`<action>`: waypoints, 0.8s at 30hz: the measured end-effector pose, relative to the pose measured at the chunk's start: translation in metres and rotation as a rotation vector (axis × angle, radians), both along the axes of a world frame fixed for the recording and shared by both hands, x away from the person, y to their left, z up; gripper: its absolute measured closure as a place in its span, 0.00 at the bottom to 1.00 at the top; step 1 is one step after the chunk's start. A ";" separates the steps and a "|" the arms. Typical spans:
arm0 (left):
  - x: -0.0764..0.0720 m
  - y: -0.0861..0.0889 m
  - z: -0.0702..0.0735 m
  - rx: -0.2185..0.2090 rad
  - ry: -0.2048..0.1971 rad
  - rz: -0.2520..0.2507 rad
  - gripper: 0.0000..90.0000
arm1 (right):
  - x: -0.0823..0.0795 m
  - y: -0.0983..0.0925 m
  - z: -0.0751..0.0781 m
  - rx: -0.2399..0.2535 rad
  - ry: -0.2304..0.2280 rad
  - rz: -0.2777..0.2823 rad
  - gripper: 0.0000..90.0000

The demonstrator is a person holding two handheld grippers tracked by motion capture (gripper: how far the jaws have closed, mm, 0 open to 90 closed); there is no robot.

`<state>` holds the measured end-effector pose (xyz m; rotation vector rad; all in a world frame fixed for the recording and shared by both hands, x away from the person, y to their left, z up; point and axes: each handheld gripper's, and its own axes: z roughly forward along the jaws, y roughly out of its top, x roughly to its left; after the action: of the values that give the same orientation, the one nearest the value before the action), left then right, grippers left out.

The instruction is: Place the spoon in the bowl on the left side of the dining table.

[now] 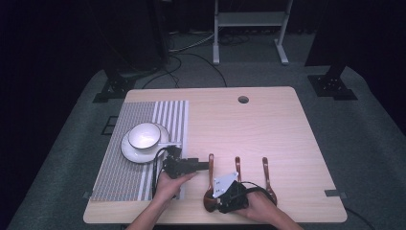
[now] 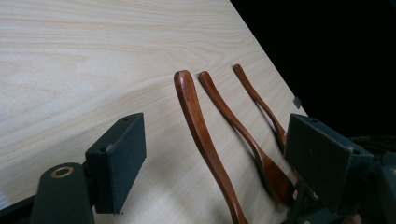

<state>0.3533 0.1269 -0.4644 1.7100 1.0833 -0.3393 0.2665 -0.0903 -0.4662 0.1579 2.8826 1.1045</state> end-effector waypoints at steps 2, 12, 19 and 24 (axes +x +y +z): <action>0.006 -0.004 -0.005 -0.020 0.039 -0.011 0.26 | 0.000 0.000 0.000 0.000 0.000 -0.002 0.73; 0.020 -0.019 -0.022 -0.113 0.113 -0.051 0.57 | -0.002 0.000 0.000 -0.006 -0.019 0.007 0.73; 0.021 -0.010 -0.026 -0.134 0.107 -0.047 0.87 | -0.004 0.000 0.000 -0.003 -0.040 0.019 0.71; 0.021 -0.008 -0.022 -0.201 0.111 -0.051 0.91 | -0.003 -0.002 0.001 0.011 -0.029 0.023 0.64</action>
<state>0.3742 0.1191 -0.4859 1.5560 1.0489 -0.5628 0.2638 -0.0920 -0.4655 0.1087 2.8610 1.1168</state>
